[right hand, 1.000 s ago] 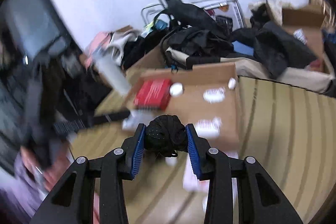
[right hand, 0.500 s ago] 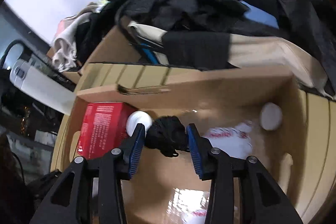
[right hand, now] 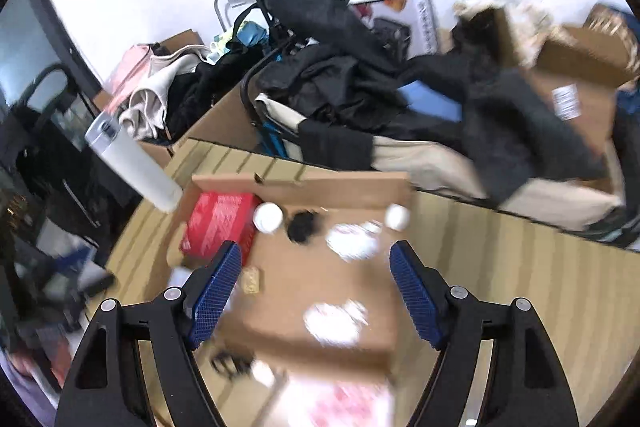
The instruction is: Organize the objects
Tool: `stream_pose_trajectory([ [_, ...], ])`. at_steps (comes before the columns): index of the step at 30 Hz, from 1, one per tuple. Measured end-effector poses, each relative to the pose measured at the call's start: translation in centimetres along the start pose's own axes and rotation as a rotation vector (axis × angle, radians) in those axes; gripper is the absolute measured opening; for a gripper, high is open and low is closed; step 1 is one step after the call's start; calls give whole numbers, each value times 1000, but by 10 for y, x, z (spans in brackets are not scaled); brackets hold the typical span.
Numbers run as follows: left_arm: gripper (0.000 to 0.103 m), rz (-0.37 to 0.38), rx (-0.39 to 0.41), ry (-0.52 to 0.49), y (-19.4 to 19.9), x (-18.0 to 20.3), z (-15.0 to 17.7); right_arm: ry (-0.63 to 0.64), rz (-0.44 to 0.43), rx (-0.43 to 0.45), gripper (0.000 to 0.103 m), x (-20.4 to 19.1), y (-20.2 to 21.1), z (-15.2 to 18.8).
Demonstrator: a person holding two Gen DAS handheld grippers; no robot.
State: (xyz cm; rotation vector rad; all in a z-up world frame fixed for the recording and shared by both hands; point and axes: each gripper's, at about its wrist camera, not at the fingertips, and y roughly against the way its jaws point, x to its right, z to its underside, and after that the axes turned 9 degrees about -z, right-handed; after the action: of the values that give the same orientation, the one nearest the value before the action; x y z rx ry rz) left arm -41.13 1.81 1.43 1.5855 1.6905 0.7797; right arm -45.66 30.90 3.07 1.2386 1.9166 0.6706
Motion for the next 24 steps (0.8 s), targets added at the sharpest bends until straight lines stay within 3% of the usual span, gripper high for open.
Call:
stream_pose_trajectory([
  [3, 103, 2, 43, 3, 39, -16, 19, 18, 47, 32, 80, -7, 48, 23],
  [7, 103, 19, 96, -17, 87, -23, 47, 31, 37, 86, 80, -27, 100, 58],
  [10, 103, 63, 131, -12, 120, -30, 83, 62, 37, 122, 81, -51, 128, 103],
  [12, 103, 51, 135, -8, 138, -33, 118, 83, 32, 116, 81, -70, 142, 149],
  [14, 103, 39, 132, -28, 150, -30, 154, 84, 33, 123, 81, -81, 151, 185],
  [18, 103, 119, 88, -26, 162, -22, 223, 46, -45, 105, 81, -115, 152, 276],
  [22, 103, 111, 67, -93, 159, -7, 236, 57, -111, 23, 81, -135, 133, 313],
  [24, 103, 100, 66, -98, 153, -4, 232, 89, -72, 4, 81, -140, 125, 310],
])
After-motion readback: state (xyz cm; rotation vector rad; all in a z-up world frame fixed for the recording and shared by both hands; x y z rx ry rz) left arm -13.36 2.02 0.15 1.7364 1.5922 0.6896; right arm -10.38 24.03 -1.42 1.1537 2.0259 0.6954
